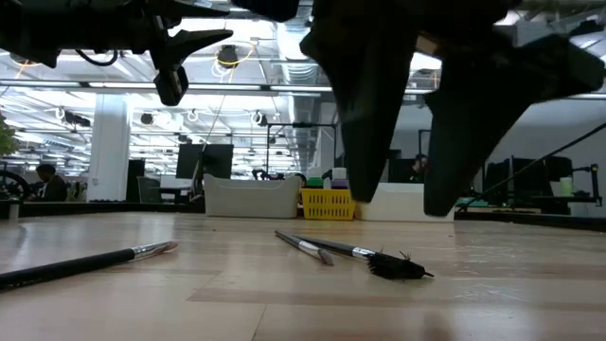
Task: Pick & Place Paint Supplies
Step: Put the eye groomer brush into the white bin
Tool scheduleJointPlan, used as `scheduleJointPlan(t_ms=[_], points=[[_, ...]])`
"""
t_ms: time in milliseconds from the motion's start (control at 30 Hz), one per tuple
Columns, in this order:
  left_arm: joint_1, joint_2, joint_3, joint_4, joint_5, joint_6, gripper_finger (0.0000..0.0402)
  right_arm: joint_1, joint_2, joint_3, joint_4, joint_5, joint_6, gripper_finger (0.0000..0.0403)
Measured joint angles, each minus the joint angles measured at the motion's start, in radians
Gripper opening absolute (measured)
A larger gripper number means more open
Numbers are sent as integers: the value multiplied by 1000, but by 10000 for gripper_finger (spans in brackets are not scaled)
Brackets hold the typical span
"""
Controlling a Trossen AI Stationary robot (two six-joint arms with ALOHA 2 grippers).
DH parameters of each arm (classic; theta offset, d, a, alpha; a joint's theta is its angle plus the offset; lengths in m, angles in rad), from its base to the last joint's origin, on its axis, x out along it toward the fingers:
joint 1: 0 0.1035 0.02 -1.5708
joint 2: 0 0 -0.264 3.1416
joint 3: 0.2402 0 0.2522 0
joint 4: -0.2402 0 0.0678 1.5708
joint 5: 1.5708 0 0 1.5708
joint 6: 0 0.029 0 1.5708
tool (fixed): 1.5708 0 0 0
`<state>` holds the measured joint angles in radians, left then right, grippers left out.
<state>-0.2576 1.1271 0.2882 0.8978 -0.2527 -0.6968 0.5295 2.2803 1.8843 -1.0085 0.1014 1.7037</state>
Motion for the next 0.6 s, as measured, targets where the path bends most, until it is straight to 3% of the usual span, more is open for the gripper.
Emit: scheduleJointPlan(t_ms=[300, 600], points=[[0, 0, 0, 0, 0, 2, 88, -16, 14, -1, -2, 3, -14, 186], [0, 0, 0, 0, 0, 3, 88, -16, 88, 5, 1, -78, -38, 177]])
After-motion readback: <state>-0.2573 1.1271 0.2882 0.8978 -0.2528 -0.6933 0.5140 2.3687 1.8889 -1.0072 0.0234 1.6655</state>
